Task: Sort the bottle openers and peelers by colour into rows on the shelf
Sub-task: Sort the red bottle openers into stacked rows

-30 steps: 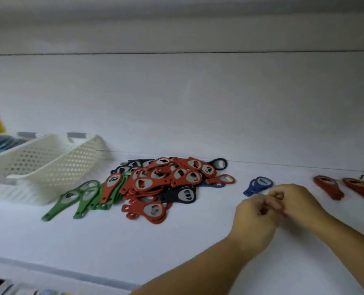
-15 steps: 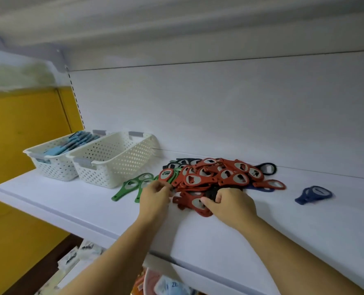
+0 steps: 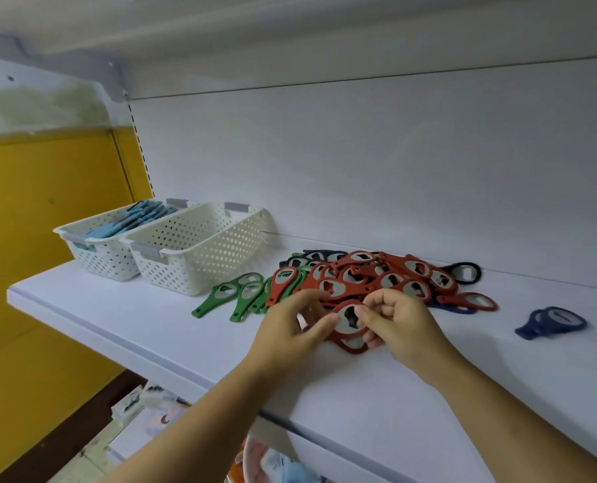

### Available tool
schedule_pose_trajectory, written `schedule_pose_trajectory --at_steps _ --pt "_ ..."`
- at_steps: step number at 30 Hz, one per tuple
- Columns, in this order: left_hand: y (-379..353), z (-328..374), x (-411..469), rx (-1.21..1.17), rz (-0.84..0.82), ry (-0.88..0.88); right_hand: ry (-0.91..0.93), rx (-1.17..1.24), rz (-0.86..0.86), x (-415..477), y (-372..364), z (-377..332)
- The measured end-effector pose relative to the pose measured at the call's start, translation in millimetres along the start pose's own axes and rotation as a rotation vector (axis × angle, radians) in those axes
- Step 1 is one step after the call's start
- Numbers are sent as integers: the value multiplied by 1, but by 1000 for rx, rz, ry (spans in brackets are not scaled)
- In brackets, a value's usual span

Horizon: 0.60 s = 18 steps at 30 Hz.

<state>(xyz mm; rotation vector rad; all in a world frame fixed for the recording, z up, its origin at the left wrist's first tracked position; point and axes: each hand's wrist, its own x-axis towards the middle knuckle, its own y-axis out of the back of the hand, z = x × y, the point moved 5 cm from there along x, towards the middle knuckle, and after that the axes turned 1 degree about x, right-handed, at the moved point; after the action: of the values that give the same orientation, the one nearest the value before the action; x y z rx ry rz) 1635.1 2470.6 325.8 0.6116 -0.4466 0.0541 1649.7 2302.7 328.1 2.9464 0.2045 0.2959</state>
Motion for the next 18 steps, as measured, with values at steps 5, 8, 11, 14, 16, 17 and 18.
schedule_pose_trajectory --at_steps 5,8,11,14,16,17,18 --pt "3 -12 1 -309 -5 206 3 -210 47 -2 2 5" --pt "9 -20 4 -592 30 358 -56 -717 45 -6 7 8" --pt "9 -25 7 -709 17 399 -58 -945 -5 -11 -5 6" --pt "10 -25 7 -777 17 409 -21 -943 20 -12 -9 3" --pt "11 -27 7 -801 43 416 -14 -883 23 -11 -6 5" --pt "11 -28 7 -814 58 420 -9 -806 22 -10 -5 7" --pt "11 -29 7 -822 70 421 -9 -687 20 -9 -3 9"
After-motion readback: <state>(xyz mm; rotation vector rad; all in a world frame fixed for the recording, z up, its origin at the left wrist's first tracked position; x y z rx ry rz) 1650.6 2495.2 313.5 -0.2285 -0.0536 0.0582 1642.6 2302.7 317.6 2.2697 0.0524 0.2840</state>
